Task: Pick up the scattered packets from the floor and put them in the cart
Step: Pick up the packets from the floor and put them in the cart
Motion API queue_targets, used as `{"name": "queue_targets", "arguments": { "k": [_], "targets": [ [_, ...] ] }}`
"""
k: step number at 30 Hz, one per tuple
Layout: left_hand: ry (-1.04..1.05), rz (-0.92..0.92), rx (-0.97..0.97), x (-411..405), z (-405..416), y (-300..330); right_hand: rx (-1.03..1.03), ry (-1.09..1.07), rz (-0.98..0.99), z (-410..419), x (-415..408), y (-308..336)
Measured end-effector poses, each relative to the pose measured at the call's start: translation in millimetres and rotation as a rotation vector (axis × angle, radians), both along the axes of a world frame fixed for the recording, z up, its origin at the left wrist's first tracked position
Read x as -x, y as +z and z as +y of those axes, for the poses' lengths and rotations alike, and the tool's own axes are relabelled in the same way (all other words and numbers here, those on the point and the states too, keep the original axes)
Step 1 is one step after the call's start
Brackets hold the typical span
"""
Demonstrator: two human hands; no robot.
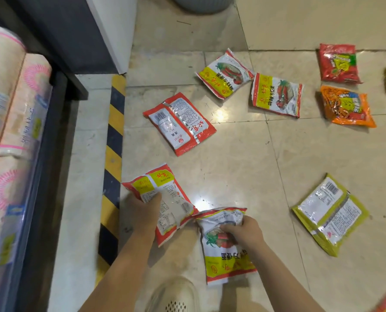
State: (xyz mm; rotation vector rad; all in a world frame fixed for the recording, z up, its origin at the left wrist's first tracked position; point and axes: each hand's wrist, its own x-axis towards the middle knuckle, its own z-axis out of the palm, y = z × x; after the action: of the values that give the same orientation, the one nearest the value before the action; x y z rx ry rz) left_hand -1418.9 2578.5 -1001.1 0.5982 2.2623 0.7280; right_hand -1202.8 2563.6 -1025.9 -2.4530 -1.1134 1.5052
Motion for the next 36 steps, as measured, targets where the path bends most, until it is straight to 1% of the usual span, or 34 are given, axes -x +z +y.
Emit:
{"name": "queue_targets", "arguments": {
  "k": [2,4,6,8,10,12,15,19,24,28,32,36],
  "targets": [
    [-0.006,-0.033,-0.014,-0.9,-4.3,2.1,-0.070,-0.016,0.065,-0.8,-6.4,1.3],
    [0.041,-0.134,-0.023,-0.7,-7.7,2.2,-0.122,-0.050,0.155,-1.7,-11.0,6.5],
    [0.078,-0.230,-0.046,-2.8,-13.7,7.9,-0.154,-0.129,0.267,-2.1,-14.3,17.2],
    [0.077,-0.281,-0.101,-4.5,-21.8,17.2,-0.203,-0.213,0.338,-3.7,-21.3,28.8],
    [0.056,-0.331,-0.170,-6.1,-28.1,35.3,-0.232,-0.330,0.447,-4.9,-30.3,46.2],
    [0.039,-0.379,-0.226,-6.5,-29.9,60.9,-0.234,-0.481,0.631,-6.2,-38.9,71.1],
    [0.009,-0.426,-0.306,-9.3,-32.0,116.9,-0.292,-0.581,0.864,-4.1,-49.0,130.8],
    [-0.056,-0.455,-0.381,-15.2,-37.4,221.1,-0.408,-0.610,0.976,-3.5,-53.1,238.8],
    [-0.067,-0.413,-0.509,-25.5,-44.0,390.0,-0.554,-0.593,0.939,-10.3,-44.6,405.1],
    [-0.108,-0.356,-0.570,-30.3,-71.8,532.9,-0.664,-0.533,0.946,-23.1,-46.1,548.4],
    [-0.067,-0.296,-0.703,-46.6,-124.4,670.2,-0.625,-0.429,1.056,-52.8,-55.5,673.5],
    [0.017,-0.264,-0.783,-62.7,-194.2,773.0,-0.508,-0.393,1.247,-101.1,-69.7,769.7]
  ]
}}
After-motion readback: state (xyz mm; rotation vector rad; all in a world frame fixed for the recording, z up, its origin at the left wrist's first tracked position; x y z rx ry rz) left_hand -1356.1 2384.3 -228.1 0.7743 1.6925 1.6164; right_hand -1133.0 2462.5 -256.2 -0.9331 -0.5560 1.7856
